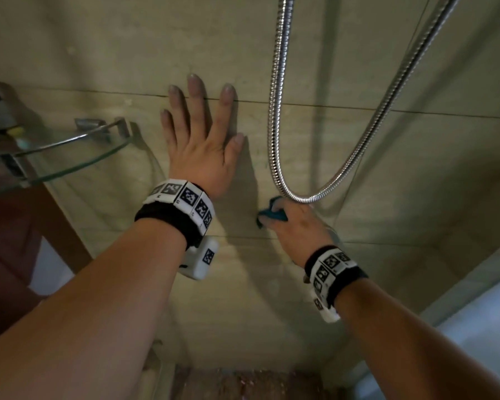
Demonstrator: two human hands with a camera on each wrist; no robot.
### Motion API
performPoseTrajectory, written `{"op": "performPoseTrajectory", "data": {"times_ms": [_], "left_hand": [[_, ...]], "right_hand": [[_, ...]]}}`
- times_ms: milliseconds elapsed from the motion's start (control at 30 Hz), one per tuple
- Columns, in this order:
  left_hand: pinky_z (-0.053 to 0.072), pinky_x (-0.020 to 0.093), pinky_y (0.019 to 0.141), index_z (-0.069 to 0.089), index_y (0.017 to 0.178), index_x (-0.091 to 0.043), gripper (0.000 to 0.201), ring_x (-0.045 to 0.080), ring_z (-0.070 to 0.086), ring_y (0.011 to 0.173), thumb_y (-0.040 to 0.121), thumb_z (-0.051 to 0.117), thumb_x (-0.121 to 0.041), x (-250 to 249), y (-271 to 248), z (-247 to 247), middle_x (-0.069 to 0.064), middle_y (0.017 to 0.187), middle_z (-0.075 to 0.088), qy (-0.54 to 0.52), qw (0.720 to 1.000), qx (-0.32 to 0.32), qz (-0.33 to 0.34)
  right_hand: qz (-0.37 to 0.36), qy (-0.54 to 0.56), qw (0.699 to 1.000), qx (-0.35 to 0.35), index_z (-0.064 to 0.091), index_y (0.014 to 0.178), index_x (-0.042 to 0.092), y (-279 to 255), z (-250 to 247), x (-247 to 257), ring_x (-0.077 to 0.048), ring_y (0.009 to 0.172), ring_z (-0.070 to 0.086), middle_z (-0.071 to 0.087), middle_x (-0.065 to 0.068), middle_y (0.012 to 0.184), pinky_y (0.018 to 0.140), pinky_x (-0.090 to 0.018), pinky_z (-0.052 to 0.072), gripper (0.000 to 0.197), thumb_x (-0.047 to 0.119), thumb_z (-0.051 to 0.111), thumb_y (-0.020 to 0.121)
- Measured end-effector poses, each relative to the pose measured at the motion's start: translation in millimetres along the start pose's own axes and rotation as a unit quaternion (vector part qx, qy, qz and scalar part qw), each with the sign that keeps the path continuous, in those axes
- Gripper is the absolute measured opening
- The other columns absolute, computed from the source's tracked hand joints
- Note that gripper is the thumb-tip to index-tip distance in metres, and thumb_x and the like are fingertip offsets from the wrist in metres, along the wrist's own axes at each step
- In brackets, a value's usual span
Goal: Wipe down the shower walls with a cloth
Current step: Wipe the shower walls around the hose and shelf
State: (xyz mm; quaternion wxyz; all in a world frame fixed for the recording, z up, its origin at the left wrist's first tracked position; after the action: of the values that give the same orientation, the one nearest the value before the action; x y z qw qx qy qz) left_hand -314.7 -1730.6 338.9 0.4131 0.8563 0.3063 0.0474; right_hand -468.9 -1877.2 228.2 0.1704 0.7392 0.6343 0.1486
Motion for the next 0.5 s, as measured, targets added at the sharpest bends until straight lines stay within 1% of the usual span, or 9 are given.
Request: {"op": "performPoseTrajectory", "data": {"times_ms": [67,100,200,267,333,400,433,467,500], "left_hand": [[-0.008,0.064,0.125,-0.001,0.166,-0.033,0.067,0.047,-0.015,0.156,0.11,0.029,-0.055,1,0,0,0.018,0.172,-0.012,0.005,1.0,0.0,0.002],[-0.008,0.063,0.125,0.0,0.166,-0.033,0.068,0.047,-0.015,0.156,0.11,0.03,-0.055,2,-1,0,0.019,0.172,-0.011,0.008,1.0,-0.001,0.003],[-0.007,0.063,0.125,0.0,0.166,-0.032,0.068,0.047,-0.013,0.156,0.11,0.031,-0.055,3,-1,1,0.019,0.173,-0.009,0.009,1.0,-0.002,0.006],[-0.008,0.063,0.125,-0.002,0.166,-0.033,0.068,0.047,-0.014,0.156,0.11,0.03,-0.055,3,-2,1,0.019,0.172,-0.011,0.01,1.0,0.003,0.009],[-0.009,0.062,0.125,-0.003,0.166,-0.034,0.067,0.046,-0.015,0.156,0.111,0.028,-0.054,5,-2,-1,0.018,0.172,-0.012,0.009,1.0,0.007,0.012],[-0.009,0.06,0.126,-0.004,0.166,-0.036,0.065,0.044,-0.016,0.157,0.111,0.027,-0.052,7,-3,-3,0.016,0.173,-0.014,0.009,1.0,0.013,0.018],[-0.009,0.06,0.126,-0.005,0.165,-0.037,0.065,0.043,-0.016,0.157,0.111,0.027,-0.051,9,-4,-4,0.015,0.173,-0.014,0.01,1.0,0.015,0.022],[-0.007,0.06,0.126,-0.005,0.165,-0.037,0.064,0.043,-0.016,0.157,0.111,0.027,-0.05,10,-5,-5,0.014,0.173,-0.015,0.012,0.999,0.017,0.026],[-0.006,0.06,0.127,-0.005,0.165,-0.038,0.064,0.042,-0.016,0.157,0.111,0.027,-0.049,12,-6,-6,0.013,0.173,-0.015,0.013,0.999,0.019,0.03]], "right_hand": [[-0.01,0.012,0.999,0.03,0.065,0.125,0.035,-11,7,0,-0.025,0.116,0.048,0.052,-0.001,0.128,0.09,-0.044,0.054,0.031,0.025,0.064,0.096],[-0.024,0.011,0.999,0.024,0.066,0.128,0.034,-10,3,0,-0.028,0.116,0.047,0.05,-0.003,0.13,0.091,-0.044,0.055,0.037,0.02,0.06,0.094],[0.02,0.017,1.0,-0.004,0.064,0.135,0.034,7,-27,6,-0.031,0.115,0.05,0.051,-0.007,0.132,0.093,-0.037,0.048,0.048,0.026,0.038,0.096],[0.056,0.03,0.997,-0.032,0.054,0.146,0.034,24,-56,16,-0.034,0.119,0.054,0.052,-0.01,0.14,0.093,-0.041,0.046,0.049,0.024,0.033,0.104],[0.049,0.08,0.993,-0.068,0.046,0.153,0.02,44,-82,25,-0.029,0.127,0.046,0.046,-0.017,0.151,0.102,-0.04,0.04,0.048,0.011,0.035,0.107],[0.023,0.176,0.971,-0.161,0.052,0.145,0.0,67,-100,33,-0.022,0.126,0.035,0.044,-0.028,0.151,0.105,-0.027,0.03,0.044,-0.007,0.04,0.103],[0.025,0.194,0.956,-0.218,0.059,0.137,0.0,74,-102,32,-0.022,0.123,0.041,0.05,-0.022,0.147,0.104,-0.026,0.033,0.039,-0.008,0.047,0.101],[0.04,0.186,0.94,-0.282,0.065,0.129,0.011,76,-100,29,-0.018,0.119,0.051,0.057,-0.001,0.141,0.103,-0.026,0.04,0.032,0.001,0.057,0.1],[0.062,0.182,0.928,-0.318,0.066,0.122,0.024,73,-96,29,-0.008,0.112,0.055,0.058,0.019,0.13,0.1,-0.026,0.045,0.025,0.014,0.065,0.099]]}}
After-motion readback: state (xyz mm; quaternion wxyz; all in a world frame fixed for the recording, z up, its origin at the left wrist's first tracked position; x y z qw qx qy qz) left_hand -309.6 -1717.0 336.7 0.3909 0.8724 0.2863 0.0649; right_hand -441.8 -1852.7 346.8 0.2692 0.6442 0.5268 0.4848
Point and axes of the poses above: each hand's wrist, its own y-axis towards the middle knuckle, its own z-axis out of the palm, x = y × z, the point moved 2 cm from there along y, towards the middle knuckle
